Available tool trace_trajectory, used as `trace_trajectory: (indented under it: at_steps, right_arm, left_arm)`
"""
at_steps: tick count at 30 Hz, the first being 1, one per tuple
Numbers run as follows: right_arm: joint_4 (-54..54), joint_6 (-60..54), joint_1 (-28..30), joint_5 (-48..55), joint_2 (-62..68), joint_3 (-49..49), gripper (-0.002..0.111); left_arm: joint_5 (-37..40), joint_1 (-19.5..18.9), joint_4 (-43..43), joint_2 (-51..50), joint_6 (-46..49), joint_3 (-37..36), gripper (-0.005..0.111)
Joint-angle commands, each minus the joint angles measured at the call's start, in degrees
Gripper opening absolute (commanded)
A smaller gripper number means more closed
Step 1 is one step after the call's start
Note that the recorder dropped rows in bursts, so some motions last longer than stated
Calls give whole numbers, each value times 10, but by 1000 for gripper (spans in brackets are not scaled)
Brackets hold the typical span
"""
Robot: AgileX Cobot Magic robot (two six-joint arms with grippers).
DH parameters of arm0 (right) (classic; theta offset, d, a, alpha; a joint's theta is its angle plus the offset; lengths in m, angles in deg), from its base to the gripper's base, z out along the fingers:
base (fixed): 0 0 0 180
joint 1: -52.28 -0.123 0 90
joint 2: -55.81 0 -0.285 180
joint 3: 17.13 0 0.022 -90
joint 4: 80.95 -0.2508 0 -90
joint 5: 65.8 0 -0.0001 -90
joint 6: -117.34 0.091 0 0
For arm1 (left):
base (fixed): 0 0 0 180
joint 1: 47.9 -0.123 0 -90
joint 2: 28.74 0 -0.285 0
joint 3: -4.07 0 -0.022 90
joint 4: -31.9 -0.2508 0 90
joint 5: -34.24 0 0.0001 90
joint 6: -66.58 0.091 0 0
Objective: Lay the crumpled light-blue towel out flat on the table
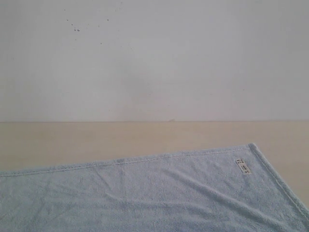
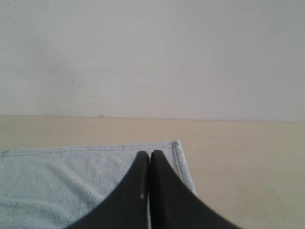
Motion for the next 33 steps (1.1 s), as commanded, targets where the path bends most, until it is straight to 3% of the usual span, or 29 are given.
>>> trace_trajectory:
  at_steps: [1, 33]
  right_arm:
    - [3, -2, 1, -3, -2, 0, 0]
    - [3, -3, 1, 11, -2, 0, 0]
  left_arm:
    - [4, -1, 7, 2, 5, -2, 4]
    - [4, -1, 21, 2, 5, -2, 4]
